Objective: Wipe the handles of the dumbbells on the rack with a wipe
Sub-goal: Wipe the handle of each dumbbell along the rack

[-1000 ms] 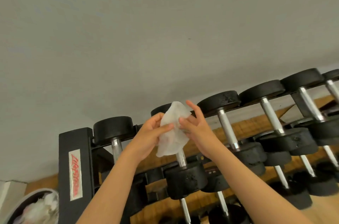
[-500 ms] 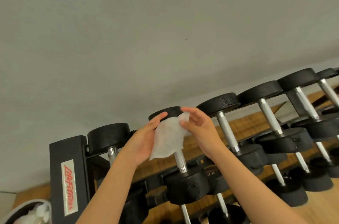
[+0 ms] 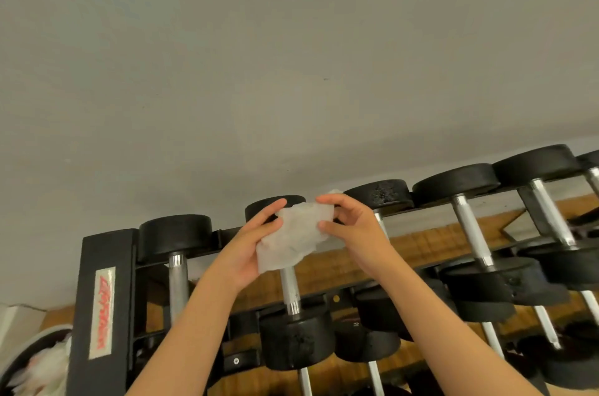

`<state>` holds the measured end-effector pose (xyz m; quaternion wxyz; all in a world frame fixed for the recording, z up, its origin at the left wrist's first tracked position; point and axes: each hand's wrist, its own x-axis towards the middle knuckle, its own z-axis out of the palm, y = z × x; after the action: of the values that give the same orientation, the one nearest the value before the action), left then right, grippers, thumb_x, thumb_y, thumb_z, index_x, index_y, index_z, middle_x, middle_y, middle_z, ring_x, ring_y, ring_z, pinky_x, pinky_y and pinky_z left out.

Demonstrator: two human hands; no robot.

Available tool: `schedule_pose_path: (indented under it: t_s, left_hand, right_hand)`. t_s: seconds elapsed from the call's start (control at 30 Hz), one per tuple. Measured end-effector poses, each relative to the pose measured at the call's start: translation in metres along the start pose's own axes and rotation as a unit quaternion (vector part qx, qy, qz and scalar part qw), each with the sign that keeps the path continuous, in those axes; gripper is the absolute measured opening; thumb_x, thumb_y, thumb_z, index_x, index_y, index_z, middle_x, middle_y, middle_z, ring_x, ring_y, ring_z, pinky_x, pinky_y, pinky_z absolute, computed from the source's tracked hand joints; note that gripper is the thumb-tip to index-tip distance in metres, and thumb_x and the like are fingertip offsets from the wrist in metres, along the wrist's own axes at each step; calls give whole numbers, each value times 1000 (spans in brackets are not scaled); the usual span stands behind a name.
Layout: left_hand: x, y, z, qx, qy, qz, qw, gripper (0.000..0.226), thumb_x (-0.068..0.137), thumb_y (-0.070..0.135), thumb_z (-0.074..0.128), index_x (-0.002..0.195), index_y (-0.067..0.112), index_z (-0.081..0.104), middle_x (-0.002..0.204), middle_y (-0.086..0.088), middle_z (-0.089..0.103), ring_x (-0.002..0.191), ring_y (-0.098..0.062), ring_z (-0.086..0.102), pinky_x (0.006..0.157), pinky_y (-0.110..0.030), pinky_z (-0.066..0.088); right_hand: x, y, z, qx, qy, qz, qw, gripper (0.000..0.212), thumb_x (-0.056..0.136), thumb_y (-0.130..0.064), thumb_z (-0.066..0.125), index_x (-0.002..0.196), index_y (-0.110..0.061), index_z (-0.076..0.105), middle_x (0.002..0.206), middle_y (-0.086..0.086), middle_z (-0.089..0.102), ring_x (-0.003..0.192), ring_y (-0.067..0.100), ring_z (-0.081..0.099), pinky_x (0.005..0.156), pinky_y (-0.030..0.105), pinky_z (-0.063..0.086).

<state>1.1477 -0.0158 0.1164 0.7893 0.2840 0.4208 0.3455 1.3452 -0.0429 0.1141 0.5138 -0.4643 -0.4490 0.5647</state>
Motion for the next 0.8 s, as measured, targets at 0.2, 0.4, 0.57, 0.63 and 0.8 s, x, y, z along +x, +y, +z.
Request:
schedule_pose_path:
  t_s: [0.2,0.4,0.57,0.63,0.8]
  left_hand:
    - [3,-4,16,205,80,116,969,31,79,19,74,108,26,71,106,1,72,105,-22,66,83,-30,54]
    - [5,-4,16,361,134,205,900,24,79,10,77,98,24,71,98,6,67,88,-9,63,72,-17,52]
    - [9,1,10,448,169,250,842,7,85,16,72,85,22,69,99,8,61,90,-2,56,75,-14,45]
    - [9,6,8,445,168,254,842,3,86,19,71,85,21,68,109,14,55,99,2,53,75,-7,44]
    - [6,17,6,339,117,197,913,13,94,23,61,86,13,65,88,3,64,79,-2,62,62,-10,48]
  right_hand:
    - [6,-3,-14,-138,33,-10,990,33,84,-1,69,98,-31,68,107,-3,66,99,19,63,83,31,56]
    - [13,-3,-14,-240,49,-25,969,34,86,-3,67,89,-36,64,104,-2,62,94,13,61,83,22,54]
    - [20,-4,-7,-301,46,-62,951,31,89,-11,65,79,-40,61,97,-3,55,92,7,52,80,10,42]
    - [26,-4,-4,-310,34,-67,948,22,91,-14,62,80,-33,60,103,-4,53,102,7,46,82,5,34]
    - [34,-6,6,-140,-7,31,990,15,97,-21,53,84,-14,56,87,-2,56,85,11,53,78,26,43]
